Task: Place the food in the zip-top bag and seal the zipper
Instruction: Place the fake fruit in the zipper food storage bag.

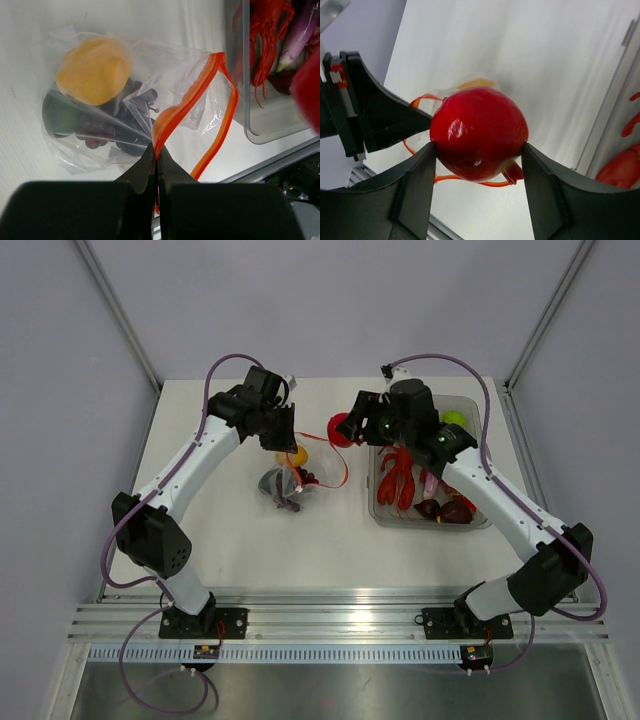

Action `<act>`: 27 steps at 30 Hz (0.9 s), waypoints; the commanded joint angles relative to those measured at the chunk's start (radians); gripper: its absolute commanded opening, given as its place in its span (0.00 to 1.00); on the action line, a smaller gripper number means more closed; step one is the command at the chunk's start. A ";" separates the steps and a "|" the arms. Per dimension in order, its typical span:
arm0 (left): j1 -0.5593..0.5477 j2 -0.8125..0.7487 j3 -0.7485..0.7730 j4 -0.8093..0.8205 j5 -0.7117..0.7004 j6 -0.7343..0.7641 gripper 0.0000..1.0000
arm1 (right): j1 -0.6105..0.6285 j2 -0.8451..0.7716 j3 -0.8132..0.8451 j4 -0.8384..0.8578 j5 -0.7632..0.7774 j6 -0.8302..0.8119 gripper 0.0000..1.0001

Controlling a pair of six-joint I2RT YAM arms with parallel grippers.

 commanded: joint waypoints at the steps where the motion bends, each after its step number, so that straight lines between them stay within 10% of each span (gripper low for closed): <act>1: -0.003 -0.001 0.048 0.049 0.037 -0.013 0.00 | 0.080 0.028 -0.002 0.003 0.057 0.036 0.48; 6: -0.003 -0.005 0.051 0.045 0.044 -0.013 0.00 | 0.156 0.130 0.021 0.025 0.064 0.053 0.52; 9: -0.003 -0.009 0.049 0.043 0.046 -0.016 0.00 | 0.189 0.220 0.102 -0.023 0.035 0.025 0.86; 13: -0.003 -0.013 0.046 0.045 0.044 -0.021 0.00 | 0.203 0.246 0.138 -0.083 0.110 -0.009 0.99; 27: -0.003 -0.021 0.019 0.062 0.070 -0.033 0.00 | -0.117 -0.043 -0.106 -0.123 0.274 0.013 0.87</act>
